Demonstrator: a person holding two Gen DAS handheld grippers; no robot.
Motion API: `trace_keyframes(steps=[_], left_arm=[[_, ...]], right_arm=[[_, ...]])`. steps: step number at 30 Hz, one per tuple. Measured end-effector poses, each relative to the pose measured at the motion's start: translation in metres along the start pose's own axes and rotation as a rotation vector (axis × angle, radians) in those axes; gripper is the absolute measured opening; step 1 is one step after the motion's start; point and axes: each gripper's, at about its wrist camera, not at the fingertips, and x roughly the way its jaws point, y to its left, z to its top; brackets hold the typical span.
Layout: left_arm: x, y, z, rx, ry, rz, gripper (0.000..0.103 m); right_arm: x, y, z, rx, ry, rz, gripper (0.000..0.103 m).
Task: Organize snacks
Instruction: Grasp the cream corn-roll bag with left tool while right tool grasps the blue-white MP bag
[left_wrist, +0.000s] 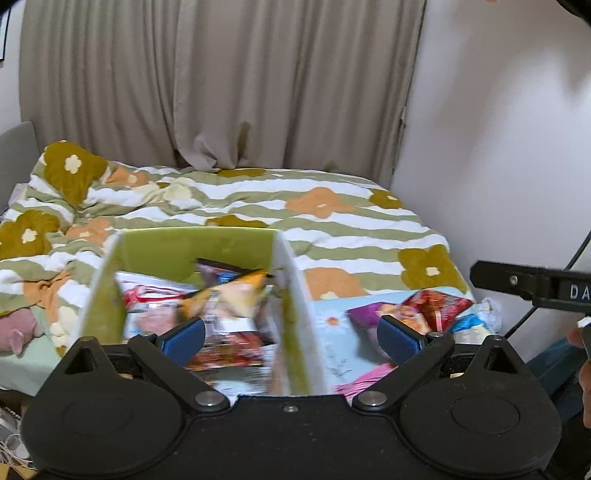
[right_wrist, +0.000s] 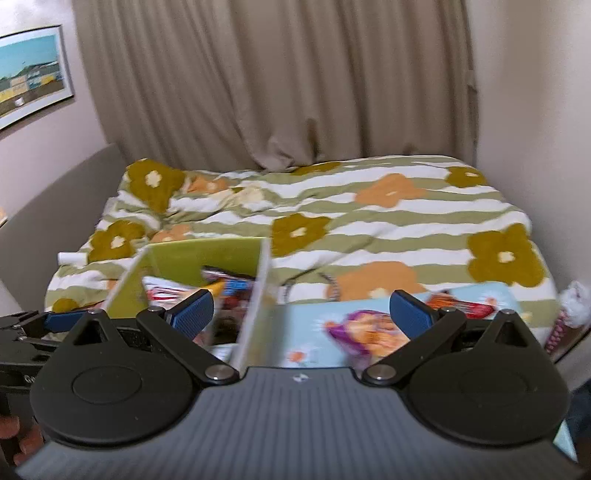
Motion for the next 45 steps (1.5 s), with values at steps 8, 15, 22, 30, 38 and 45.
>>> trace_keyframes(steps=[8, 15, 22, 30, 38, 45], left_arm=[[0.035, -0.087, -0.007, -0.034, 0.072, -0.032, 0.101], [0.078, -0.144, -0.023, -0.103, 0.162, -0.037, 0.101], [0.114, -0.182, -0.044, -0.126, 0.23, 0.01, 0.101], [0.152, -0.202, -0.059, -0.085, 0.276, 0.11, 0.1], [0.173, -0.201, -0.076, -0.083, 0.322, 0.161, 0.088], [0.171, -0.193, -0.079, -0.096, 0.311, 0.134, 0.07]], right_arm=[[-0.011, -0.101, -0.01, 0.031, 0.037, -0.06, 0.103], [0.001, -0.182, -0.022, 0.069, 0.095, -0.088, 0.103], [0.028, -0.234, -0.037, 0.07, 0.153, -0.072, 0.103], [0.064, -0.258, -0.049, 0.053, 0.205, -0.015, 0.103], [0.096, -0.255, -0.063, -0.02, 0.225, -0.027, 0.103], [0.116, -0.249, -0.067, -0.051, 0.247, -0.01, 0.103]])
